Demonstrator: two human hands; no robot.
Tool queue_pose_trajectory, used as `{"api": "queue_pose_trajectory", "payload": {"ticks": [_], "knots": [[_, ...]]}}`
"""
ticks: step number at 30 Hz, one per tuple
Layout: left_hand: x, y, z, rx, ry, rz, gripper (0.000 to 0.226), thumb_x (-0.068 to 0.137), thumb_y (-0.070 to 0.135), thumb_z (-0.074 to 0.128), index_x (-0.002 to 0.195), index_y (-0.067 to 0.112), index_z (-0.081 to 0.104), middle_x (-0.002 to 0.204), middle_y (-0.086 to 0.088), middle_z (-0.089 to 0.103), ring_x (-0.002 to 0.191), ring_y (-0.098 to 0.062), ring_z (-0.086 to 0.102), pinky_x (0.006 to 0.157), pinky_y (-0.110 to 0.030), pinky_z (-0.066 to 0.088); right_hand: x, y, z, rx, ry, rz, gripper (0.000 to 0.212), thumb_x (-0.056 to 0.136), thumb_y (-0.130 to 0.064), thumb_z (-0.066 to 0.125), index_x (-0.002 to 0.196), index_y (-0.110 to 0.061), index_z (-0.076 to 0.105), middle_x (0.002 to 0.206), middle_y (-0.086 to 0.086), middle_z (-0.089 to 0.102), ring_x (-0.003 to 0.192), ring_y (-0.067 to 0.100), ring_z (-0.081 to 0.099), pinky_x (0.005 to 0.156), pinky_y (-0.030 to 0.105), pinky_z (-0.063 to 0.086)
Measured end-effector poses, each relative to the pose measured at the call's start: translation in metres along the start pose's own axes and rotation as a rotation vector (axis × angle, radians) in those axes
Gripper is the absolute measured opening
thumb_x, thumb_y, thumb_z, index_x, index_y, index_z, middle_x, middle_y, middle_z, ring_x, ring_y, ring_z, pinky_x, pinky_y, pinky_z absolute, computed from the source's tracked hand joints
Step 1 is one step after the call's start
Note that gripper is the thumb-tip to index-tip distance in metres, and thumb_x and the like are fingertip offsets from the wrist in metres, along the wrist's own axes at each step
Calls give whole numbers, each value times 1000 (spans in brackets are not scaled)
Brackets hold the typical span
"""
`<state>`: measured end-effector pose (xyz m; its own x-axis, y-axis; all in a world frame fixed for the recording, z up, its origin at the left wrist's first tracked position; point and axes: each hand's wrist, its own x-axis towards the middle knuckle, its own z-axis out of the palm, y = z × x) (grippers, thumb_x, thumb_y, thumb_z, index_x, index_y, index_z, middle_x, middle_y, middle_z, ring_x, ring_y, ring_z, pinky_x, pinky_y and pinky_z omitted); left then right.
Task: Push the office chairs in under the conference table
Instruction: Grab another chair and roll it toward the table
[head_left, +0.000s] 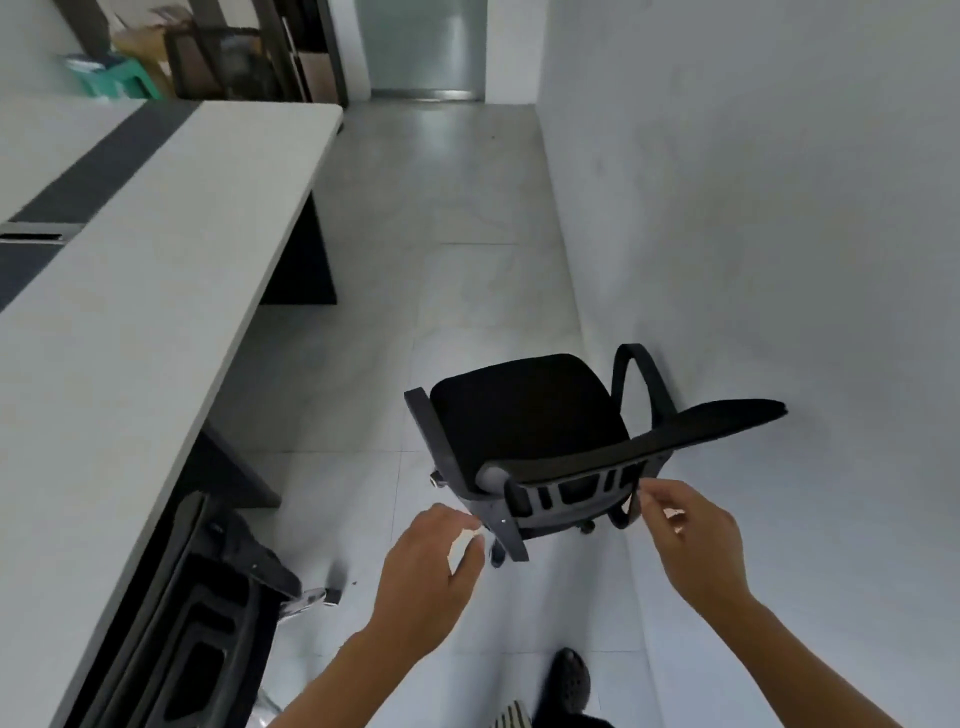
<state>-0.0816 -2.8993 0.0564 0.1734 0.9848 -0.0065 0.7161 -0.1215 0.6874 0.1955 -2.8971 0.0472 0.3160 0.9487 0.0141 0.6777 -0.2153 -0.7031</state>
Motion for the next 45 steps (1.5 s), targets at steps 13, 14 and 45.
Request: {"api": "queue_pose_trajectory", "payload": {"ticks": [13,14,45], "knots": [[159,41,102,434,-184,-23,47,91,56,24,76,25,55,71,8,58,67,-11,54,66,-27,48,180,55,-5,-377,-77,168,35,90,-51,46,79,-26,67,65,-5,63,72,15,51,82,33,43],[170,34,96,420,-167,-26,44,91,55,26,73,25,53,68,8,57,64,-11,53,63,-26,47,187,50,3,-390,-61,174,34,90,-52,46,77,-28,65,64,-6,62,66,12,45,83,33,42],[458,-60,86,132,157,-278,36,85,45,35,71,21,57,68,9,50,63,-10,48,57,-20,36,584,-7,107,-600,-122,-39,29,87,-44,47,62,-30,53,46,-8,44,51,14,43,78,34,33]]}}
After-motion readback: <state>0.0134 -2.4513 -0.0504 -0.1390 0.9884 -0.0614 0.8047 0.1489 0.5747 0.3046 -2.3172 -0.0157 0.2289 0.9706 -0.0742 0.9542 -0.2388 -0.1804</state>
